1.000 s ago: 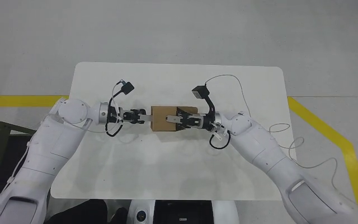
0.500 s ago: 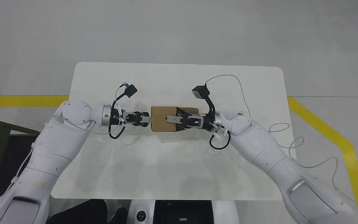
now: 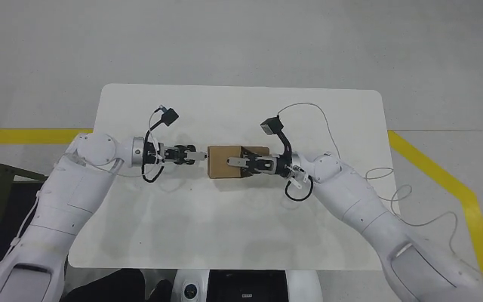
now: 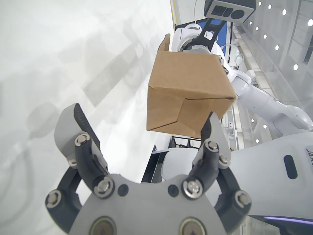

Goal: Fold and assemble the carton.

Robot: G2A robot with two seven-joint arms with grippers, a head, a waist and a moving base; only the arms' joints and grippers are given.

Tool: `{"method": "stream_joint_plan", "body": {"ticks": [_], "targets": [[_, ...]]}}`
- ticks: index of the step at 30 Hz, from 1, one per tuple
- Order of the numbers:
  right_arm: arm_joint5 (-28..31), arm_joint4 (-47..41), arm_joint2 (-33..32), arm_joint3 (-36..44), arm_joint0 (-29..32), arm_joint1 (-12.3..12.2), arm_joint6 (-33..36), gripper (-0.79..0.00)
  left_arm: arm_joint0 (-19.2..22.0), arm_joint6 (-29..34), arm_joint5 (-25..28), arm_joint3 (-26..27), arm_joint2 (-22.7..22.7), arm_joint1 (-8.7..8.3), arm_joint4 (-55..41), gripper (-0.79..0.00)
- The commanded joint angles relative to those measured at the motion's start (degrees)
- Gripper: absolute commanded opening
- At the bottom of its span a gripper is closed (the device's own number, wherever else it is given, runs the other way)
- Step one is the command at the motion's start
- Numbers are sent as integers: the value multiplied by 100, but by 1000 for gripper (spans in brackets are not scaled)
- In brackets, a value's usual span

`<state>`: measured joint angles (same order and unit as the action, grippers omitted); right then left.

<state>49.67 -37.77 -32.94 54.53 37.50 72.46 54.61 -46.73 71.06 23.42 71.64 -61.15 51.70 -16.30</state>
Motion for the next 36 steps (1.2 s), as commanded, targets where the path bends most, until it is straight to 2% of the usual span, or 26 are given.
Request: {"method": "stream_joint_plan", "body": {"ticks": [1,5,9,13,18,20,23,25,29,36], "targets": [[-71,-44,-17,-63,0,8,71,-785,17,-44,73,-11,-80,-19,83,0],[-347,-247,-18,-194,-13,65,343,-785,-9,-202,361,44,-271,-63,223,0],[-662,-207,34,-445,-102,161,478,-785,-124,-502,887,245,-459,-106,477,0],[-868,-113,103,-752,-181,285,481,-785,-308,-888,1543,509,-664,-154,870,0],[-998,-37,145,-1075,-310,437,501,-776,-652,-1631,2502,831,-909,-204,1970,0],[-1077,39,153,-1214,-374,484,514,-742,-797,-1960,2780,932,-978,-212,2436,0],[-1107,50,139,-1344,-406,548,546,-634,-995,-2403,3184,1041,-1026,-210,3058,0],[-1114,56,122,-1416,-420,582,575,-594,-1091,-2676,3456,1085,-1053,-205,3489,0],[-1148,126,72,-1547,-450,622,642,-446,-1288,-3299,3458,1432,-994,-196,4390,0],[-1435,429,-66,-1482,-529,573,900,-409,-1476,-4370,3458,1725,-715,-264,5713,0]]}}
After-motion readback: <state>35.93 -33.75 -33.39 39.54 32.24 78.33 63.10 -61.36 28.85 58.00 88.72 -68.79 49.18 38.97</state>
